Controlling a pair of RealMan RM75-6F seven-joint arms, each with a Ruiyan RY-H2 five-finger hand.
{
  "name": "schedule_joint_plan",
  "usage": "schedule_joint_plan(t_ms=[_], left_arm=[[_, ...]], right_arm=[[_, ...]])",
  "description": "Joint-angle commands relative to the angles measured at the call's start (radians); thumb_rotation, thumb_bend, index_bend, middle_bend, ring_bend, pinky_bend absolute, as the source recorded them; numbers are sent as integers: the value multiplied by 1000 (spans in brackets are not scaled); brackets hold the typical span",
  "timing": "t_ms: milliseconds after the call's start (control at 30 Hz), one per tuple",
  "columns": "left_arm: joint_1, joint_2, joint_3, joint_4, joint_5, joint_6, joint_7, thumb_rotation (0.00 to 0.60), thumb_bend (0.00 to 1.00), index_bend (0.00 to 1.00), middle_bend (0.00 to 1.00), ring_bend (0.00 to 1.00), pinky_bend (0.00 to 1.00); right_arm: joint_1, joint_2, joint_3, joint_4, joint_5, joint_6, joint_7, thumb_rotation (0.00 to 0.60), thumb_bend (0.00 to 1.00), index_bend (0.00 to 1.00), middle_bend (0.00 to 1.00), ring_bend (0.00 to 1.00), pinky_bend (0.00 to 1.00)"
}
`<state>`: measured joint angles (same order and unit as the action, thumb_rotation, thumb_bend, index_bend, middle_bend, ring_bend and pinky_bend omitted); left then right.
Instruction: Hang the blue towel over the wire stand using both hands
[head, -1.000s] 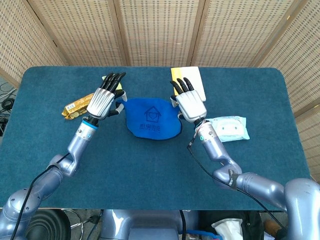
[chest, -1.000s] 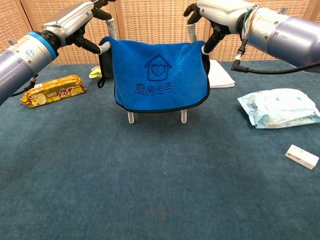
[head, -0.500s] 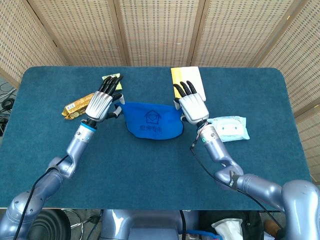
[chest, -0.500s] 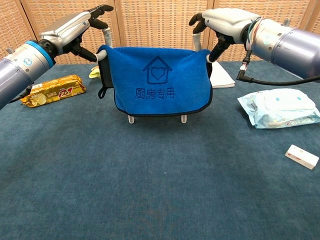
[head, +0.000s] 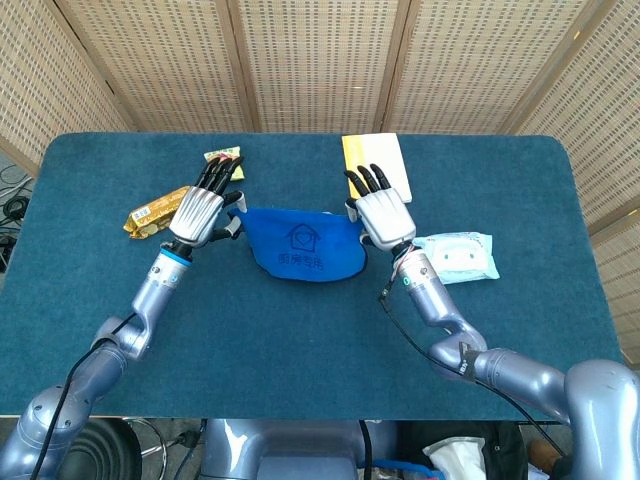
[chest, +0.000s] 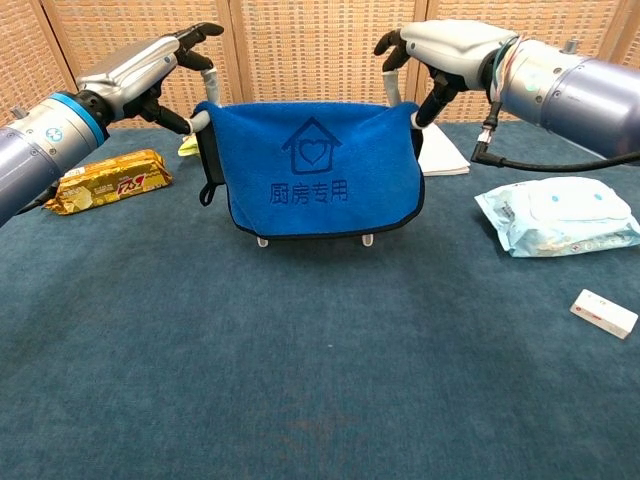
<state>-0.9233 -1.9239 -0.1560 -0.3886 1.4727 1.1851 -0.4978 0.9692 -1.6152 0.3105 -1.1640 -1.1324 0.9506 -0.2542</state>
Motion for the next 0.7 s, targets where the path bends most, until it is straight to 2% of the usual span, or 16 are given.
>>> schedule_joint_plan(t_ms=[33, 67, 100, 167, 267, 367, 433, 500, 567, 633, 700], left_arm=[[1, -1, 4, 5, 2, -2, 4, 600, 531, 722, 0, 0, 0], [1, 0, 6, 6, 3, -3, 6, 600, 530, 698, 0, 0, 0], [1, 0, 9, 7, 5, -6, 9, 600, 530, 663, 0, 0, 0], [2, 3, 14, 6, 8, -12, 10, 600, 522, 468, 0, 0, 0], [4, 10, 21, -1, 10, -26, 10, 600, 486, 180, 0, 0, 0], [8, 17, 22, -9, 9, -31, 9, 600, 435, 18, 0, 0, 0], [9, 23, 25, -14, 8, -43, 14, 600, 380, 0, 0, 0, 0], [11, 29, 23, -21, 3, -50, 24, 600, 264, 0, 0, 0, 0], [14, 34, 19, -33, 0, -45, 29, 600, 104, 0, 0, 0, 0], [17, 42, 19, -41, -2, -49, 42, 600, 35, 0, 0, 0, 0], [20, 50, 18, -53, -5, -51, 50, 600, 8, 0, 0, 0, 0]], right_arm=[[-3, 8, -4, -6, 4, -13, 1, 600, 349, 374, 77, 0, 0], [-4, 10, -4, -8, 8, -17, -1, 600, 281, 282, 62, 0, 0], [-4, 11, -2, -10, 12, -19, -3, 600, 240, 231, 53, 0, 0], [-5, 13, -1, -13, 15, -19, -6, 600, 172, 137, 30, 0, 0], [-7, 16, -2, -18, 20, -20, -12, 600, 143, 96, 14, 0, 0], [-10, 18, -2, -22, 20, -16, -17, 600, 131, 92, 12, 0, 0], [-13, 20, -3, -25, 19, -9, -22, 600, 131, 91, 11, 0, 0], [-15, 22, -4, -29, 21, -8, -26, 600, 131, 91, 11, 0, 0], [-18, 25, -4, -35, 22, -5, -31, 600, 131, 91, 11, 0, 0], [-23, 30, -6, -42, 22, -1, -35, 600, 131, 91, 11, 0, 0], [-26, 35, -7, -49, 21, 4, -39, 600, 131, 91, 11, 0, 0]])
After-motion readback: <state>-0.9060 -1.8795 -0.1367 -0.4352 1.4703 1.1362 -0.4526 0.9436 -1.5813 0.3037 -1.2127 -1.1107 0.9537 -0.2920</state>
